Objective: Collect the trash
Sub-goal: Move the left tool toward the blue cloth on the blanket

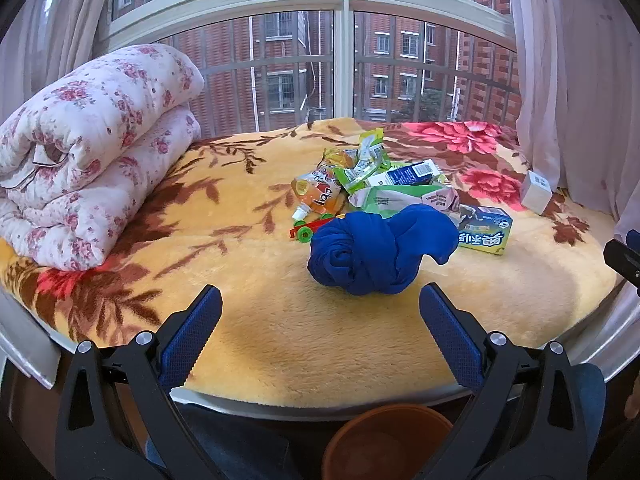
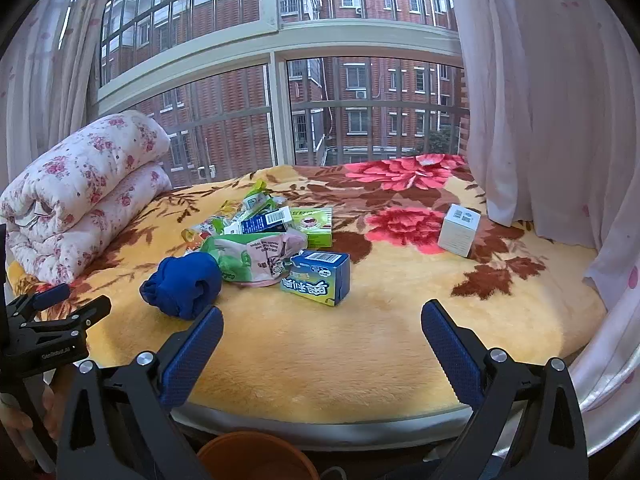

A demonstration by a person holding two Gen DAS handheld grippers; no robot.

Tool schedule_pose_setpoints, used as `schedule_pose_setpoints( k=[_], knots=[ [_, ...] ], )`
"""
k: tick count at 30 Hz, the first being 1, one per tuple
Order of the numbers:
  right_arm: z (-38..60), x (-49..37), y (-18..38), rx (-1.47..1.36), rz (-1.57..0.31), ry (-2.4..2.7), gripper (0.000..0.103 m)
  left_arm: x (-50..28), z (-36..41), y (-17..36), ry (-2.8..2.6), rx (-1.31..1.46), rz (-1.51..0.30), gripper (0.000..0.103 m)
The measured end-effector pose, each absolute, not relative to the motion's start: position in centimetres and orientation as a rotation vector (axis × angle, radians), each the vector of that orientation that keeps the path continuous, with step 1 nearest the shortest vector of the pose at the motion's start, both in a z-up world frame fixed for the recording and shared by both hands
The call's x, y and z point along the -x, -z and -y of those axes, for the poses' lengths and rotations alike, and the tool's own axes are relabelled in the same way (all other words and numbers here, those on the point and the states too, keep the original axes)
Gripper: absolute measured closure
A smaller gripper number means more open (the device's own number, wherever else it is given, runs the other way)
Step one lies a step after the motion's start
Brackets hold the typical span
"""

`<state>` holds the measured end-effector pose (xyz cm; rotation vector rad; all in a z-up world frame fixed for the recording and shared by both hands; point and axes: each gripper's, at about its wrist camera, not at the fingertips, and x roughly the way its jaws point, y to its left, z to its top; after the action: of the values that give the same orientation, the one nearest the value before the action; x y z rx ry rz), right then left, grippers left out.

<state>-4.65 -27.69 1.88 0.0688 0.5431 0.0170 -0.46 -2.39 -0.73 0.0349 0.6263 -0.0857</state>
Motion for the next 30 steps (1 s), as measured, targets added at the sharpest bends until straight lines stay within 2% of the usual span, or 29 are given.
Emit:
schedule_pose_setpoints(
  k=[30],
  knots=[
    [27.6,4.3,-1.5,-0.066,-0.565,-0.017,0.005,-1.2,2.4,1.7,0.119,-0.015,-0.669,0.006]
  ],
)
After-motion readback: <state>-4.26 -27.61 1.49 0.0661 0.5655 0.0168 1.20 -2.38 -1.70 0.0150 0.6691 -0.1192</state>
